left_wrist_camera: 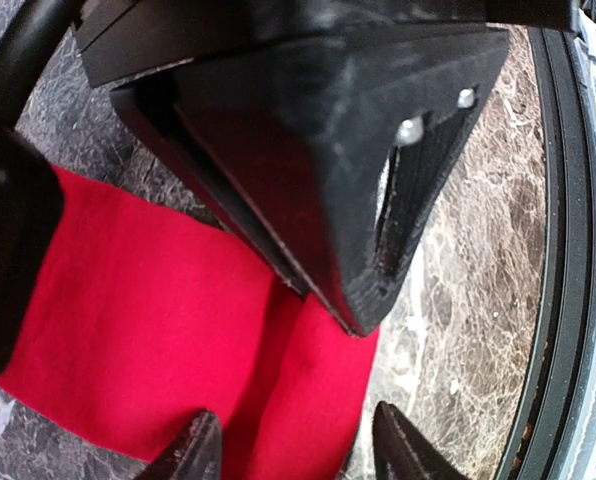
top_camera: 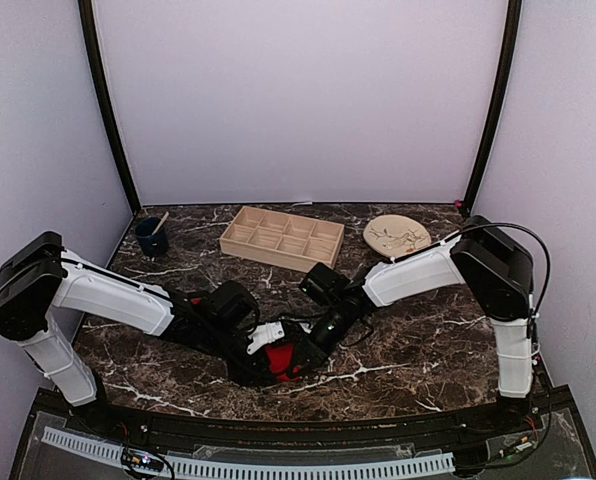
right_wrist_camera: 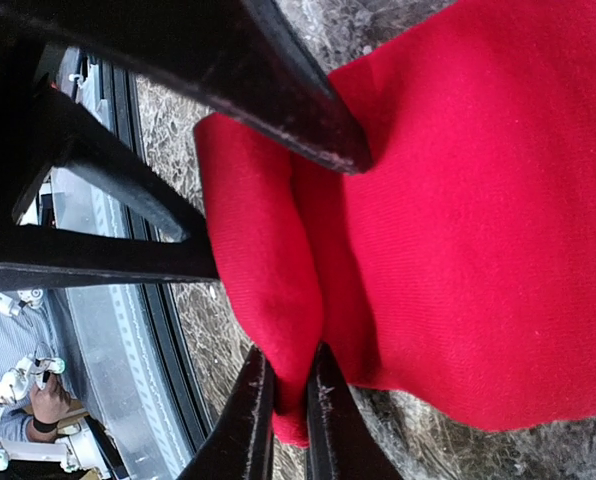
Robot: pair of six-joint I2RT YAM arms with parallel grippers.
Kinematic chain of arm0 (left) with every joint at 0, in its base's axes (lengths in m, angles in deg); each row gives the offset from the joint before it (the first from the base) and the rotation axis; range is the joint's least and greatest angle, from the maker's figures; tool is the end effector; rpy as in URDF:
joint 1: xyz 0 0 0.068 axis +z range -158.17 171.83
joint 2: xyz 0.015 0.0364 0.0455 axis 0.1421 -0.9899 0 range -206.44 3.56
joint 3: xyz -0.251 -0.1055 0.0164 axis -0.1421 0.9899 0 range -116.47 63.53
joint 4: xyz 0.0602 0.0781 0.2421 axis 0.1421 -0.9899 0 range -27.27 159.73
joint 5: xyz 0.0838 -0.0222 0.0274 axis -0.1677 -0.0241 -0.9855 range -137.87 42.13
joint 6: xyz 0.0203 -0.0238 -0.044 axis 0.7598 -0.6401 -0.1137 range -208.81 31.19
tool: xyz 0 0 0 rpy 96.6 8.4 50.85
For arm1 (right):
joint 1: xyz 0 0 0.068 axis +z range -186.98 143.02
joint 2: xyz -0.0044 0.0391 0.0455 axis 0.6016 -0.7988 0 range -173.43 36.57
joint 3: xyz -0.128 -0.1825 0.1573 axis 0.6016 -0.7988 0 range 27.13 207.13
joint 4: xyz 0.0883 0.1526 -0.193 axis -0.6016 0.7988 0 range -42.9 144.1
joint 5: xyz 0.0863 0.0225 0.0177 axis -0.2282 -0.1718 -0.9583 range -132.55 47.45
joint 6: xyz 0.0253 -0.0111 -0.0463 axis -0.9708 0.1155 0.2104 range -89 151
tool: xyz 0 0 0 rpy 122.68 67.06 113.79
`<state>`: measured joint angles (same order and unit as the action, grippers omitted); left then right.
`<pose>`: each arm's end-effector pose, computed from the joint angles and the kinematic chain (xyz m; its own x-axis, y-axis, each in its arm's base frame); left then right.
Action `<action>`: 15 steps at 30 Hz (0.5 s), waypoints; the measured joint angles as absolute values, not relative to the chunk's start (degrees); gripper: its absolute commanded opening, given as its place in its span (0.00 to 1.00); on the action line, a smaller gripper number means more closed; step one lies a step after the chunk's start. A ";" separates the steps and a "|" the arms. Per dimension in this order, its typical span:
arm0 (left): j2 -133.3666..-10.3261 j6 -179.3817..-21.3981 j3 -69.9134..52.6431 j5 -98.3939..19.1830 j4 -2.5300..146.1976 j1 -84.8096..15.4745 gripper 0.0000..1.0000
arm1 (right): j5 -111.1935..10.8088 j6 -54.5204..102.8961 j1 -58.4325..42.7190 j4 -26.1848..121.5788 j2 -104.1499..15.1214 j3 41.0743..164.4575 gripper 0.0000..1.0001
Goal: Roll the socks
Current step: Roll the sock at the center of the board.
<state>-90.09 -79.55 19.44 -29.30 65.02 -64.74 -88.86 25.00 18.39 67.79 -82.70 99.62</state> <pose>0.1582 -0.2602 0.1419 -0.2976 0.7276 -0.6181 0.9539 0.2532 -0.1611 0.2053 0.3424 0.1154 -0.5979 -0.7387 -0.3113 -0.6670 0.2431 0.7043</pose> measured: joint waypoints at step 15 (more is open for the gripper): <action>-90.41 -78.94 18.93 -31.00 64.67 -65.18 0.36 | -90.19 26.07 17.98 68.66 -83.83 100.39 0.10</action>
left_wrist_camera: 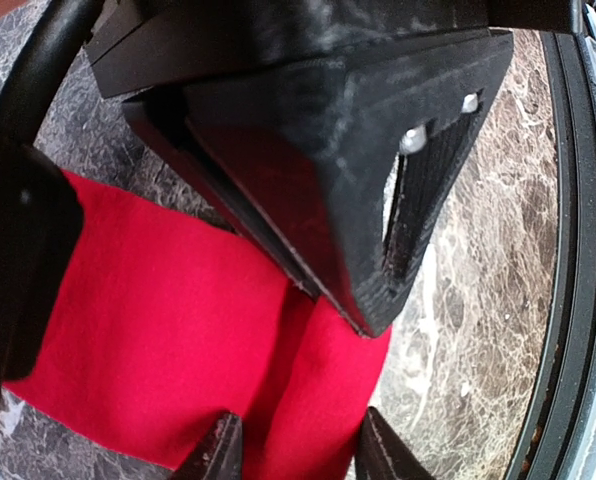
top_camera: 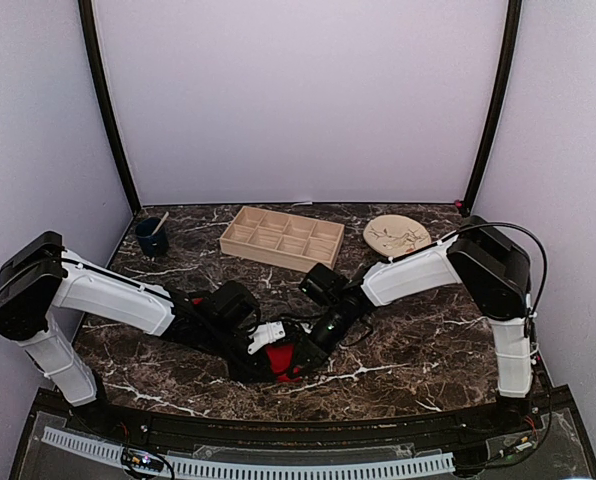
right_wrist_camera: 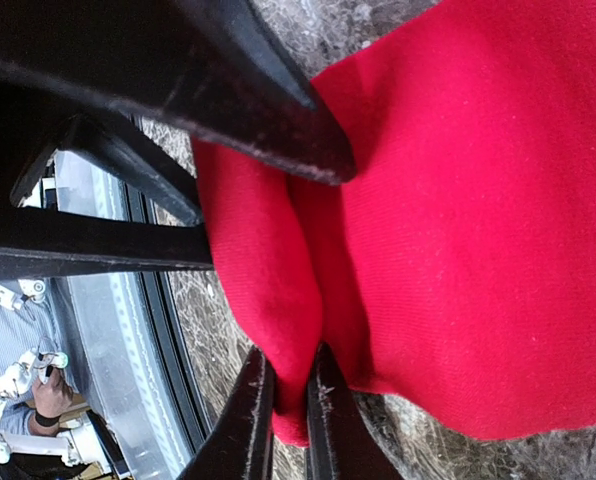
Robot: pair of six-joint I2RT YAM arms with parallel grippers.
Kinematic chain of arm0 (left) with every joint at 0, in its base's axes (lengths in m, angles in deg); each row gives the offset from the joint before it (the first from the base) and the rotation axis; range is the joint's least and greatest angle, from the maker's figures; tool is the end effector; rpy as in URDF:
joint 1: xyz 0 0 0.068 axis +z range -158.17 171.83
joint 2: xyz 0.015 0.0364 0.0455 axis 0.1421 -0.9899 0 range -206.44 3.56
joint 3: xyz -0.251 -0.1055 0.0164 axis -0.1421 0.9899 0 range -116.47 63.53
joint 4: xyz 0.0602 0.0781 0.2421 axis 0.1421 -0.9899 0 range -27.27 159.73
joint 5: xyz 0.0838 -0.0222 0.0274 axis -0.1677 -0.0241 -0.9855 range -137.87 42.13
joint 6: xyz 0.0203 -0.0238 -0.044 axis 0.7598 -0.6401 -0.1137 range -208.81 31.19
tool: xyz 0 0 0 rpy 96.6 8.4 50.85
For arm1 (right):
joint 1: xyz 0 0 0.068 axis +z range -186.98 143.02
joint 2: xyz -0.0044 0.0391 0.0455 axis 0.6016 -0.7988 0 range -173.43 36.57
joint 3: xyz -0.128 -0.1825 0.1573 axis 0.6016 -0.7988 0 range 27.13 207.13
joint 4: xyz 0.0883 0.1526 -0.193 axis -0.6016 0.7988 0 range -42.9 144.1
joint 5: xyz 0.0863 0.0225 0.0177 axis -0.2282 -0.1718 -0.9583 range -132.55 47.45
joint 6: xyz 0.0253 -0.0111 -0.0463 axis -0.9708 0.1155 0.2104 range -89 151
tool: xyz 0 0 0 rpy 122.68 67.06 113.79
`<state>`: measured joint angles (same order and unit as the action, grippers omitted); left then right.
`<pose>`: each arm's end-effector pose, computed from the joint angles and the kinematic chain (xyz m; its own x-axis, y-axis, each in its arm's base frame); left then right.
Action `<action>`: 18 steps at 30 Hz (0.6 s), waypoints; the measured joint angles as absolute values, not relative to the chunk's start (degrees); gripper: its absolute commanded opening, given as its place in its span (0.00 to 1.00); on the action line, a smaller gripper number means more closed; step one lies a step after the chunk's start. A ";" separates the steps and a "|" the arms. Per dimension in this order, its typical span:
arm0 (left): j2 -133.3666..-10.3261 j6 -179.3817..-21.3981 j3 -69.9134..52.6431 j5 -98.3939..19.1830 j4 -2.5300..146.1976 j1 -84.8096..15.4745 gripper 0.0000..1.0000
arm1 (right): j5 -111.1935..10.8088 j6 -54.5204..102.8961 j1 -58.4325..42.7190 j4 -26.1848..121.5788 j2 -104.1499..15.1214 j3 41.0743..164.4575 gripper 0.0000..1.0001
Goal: Roll the socks
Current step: Roll the sock at the center of the board.
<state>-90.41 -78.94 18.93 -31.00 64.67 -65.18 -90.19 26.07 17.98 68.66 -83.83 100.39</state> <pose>0.1581 -0.2625 0.1420 -0.2829 0.7371 -0.6136 0.9573 0.2569 -0.1328 0.2081 0.3424 0.1112 -0.5936 -0.7456 -0.3028 -0.6572 0.2320 0.7171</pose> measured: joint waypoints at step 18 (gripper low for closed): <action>-91.05 -81.17 18.91 -29.41 65.74 -65.33 0.10 | -90.63 25.68 17.17 68.75 -83.88 100.23 0.23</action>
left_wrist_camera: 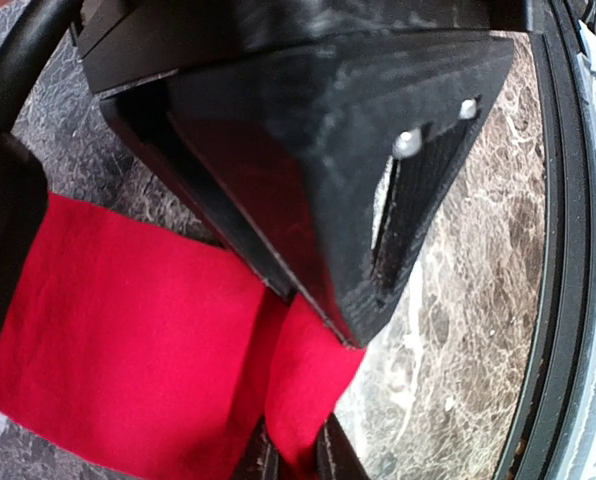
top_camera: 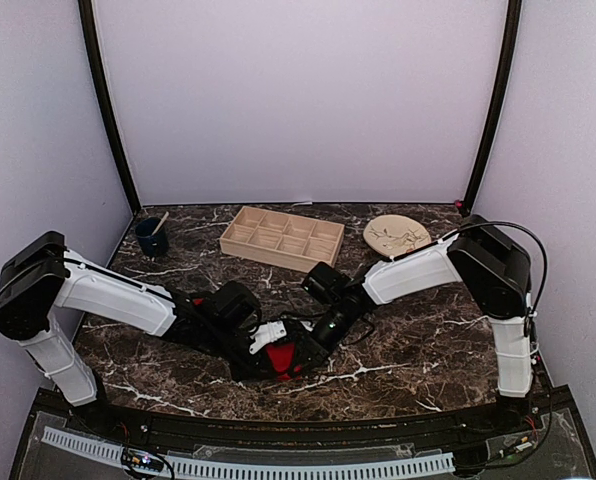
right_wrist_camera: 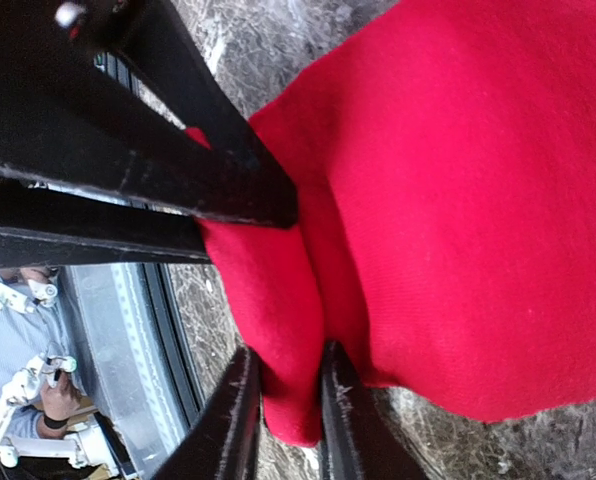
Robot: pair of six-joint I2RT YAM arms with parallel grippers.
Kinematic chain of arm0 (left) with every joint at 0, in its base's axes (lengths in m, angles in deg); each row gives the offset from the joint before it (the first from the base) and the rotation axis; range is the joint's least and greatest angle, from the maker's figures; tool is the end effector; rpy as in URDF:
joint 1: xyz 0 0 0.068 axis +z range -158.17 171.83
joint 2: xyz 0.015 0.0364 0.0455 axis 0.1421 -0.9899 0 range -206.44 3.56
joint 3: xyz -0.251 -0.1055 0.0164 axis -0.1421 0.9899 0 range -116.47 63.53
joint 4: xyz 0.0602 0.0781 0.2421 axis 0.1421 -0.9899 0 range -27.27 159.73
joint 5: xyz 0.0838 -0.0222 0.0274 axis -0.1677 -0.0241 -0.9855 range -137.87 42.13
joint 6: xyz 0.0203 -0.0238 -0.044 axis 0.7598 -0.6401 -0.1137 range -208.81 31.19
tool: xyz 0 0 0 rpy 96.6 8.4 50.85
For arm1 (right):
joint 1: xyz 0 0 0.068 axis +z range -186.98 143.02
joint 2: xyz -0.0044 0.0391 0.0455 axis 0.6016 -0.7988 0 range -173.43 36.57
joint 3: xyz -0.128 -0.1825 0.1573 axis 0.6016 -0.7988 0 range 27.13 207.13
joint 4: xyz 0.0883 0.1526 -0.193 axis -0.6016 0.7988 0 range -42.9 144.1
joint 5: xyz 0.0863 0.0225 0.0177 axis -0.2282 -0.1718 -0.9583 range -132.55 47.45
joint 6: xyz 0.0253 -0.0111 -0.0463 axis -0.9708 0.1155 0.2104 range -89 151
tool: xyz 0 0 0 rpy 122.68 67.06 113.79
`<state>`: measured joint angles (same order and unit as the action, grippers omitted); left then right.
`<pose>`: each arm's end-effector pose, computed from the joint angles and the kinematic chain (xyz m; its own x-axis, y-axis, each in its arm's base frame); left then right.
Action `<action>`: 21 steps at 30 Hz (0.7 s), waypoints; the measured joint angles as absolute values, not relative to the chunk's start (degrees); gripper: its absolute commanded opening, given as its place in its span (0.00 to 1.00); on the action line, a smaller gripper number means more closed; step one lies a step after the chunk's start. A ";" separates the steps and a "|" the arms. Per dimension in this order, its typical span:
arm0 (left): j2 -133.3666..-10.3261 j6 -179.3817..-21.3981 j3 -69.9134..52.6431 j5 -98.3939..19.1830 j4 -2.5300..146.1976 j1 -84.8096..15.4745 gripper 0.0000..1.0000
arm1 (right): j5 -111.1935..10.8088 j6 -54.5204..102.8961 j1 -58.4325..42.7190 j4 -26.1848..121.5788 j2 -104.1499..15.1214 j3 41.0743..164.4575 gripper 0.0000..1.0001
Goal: Roll the socks
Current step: Roll the sock at the center of the board.
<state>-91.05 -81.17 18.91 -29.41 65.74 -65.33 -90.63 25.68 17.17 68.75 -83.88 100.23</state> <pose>0.1576 -0.2650 0.1403 -0.3153 0.7210 -0.6170 0.9483 0.2644 -0.1756 0.2122 0.3389 0.1103 -0.6091 -0.7372 -0.2924 -0.6440 0.2445 0.7249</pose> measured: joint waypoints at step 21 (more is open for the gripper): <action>-94.26 -86.02 18.28 -18.20 67.47 -60.53 0.09 | -90.71 19.80 13.95 59.77 -80.73 94.40 0.39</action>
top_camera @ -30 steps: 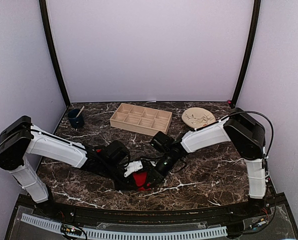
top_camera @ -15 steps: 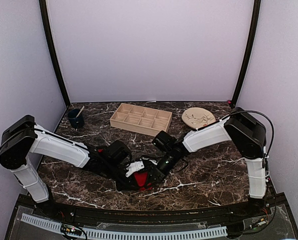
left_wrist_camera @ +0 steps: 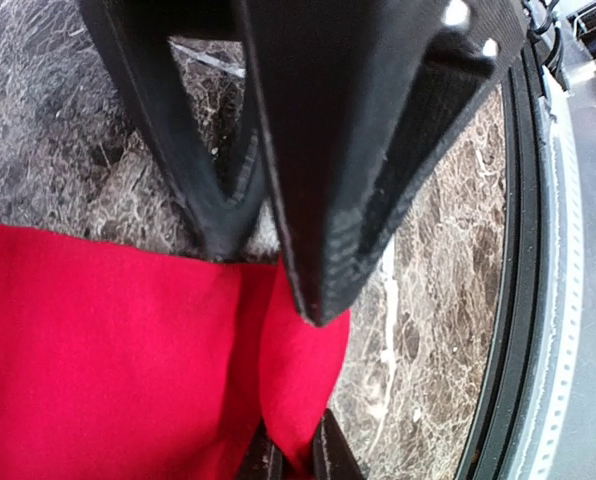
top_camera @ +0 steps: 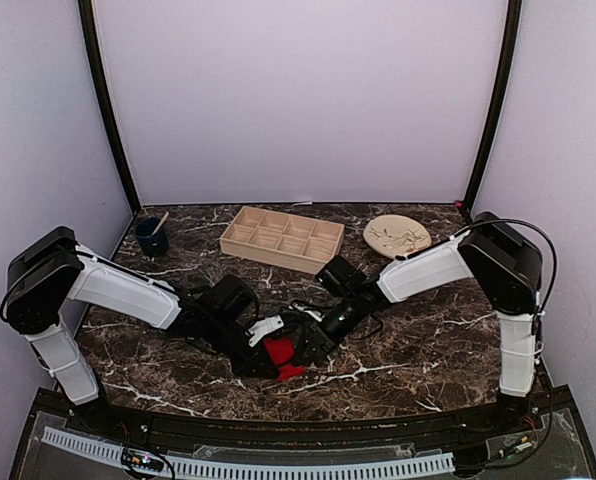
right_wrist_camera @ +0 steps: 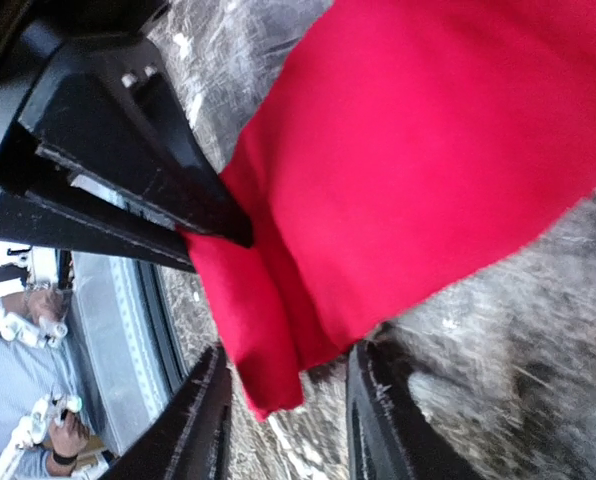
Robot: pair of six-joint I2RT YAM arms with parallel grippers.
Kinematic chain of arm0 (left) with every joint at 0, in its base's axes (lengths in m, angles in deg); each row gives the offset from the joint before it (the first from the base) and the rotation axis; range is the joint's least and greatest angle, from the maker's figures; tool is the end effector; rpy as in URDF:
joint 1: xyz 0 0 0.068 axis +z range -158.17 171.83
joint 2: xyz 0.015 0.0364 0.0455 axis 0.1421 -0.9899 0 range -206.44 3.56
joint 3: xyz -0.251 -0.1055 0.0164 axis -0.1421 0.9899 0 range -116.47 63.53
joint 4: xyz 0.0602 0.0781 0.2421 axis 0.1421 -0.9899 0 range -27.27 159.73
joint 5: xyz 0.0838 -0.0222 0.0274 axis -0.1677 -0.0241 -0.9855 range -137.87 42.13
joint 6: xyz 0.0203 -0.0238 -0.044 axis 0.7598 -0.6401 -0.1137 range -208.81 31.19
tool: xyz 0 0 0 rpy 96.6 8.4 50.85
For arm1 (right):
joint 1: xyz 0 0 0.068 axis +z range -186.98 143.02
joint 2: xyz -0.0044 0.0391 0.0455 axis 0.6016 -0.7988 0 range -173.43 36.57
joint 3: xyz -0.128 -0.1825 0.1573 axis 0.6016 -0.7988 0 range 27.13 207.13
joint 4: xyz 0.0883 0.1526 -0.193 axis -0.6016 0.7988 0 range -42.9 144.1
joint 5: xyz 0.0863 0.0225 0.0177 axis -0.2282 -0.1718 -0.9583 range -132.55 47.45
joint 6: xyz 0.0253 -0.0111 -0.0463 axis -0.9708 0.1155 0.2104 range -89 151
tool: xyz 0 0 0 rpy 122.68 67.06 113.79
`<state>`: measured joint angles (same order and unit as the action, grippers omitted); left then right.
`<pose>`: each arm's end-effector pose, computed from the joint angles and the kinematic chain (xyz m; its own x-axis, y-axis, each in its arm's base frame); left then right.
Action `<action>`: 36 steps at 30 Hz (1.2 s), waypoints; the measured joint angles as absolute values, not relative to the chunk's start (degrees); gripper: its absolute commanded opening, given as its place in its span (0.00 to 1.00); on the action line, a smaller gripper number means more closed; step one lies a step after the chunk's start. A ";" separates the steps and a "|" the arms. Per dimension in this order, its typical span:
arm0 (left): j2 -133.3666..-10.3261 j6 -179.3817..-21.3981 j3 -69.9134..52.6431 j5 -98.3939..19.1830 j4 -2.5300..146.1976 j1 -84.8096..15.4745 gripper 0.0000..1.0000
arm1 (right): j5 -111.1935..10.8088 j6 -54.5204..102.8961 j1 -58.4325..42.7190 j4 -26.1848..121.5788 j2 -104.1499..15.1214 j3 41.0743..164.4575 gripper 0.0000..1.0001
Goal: Roll the socks
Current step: Roll the sock at the center of the board.
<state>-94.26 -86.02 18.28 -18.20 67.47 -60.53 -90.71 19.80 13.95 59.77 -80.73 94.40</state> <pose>0.1771 -0.2586 0.1311 -0.4566 0.6613 -0.5951 0.8855 0.2730 -0.3761 0.2248 0.3189 0.1121 -0.6918 -0.6466 -0.3213 -0.6105 0.2862 0.7385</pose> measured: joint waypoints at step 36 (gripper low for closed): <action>-103.97 -95.86 17.80 7.20 72.60 -52.22 0.07 | -52.40 28.87 26.57 49.67 -60.14 79.21 0.41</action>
<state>-103.97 -95.86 17.80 7.20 72.60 -52.22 -52.40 28.87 26.57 49.67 -60.14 79.21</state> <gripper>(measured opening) 0.082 0.411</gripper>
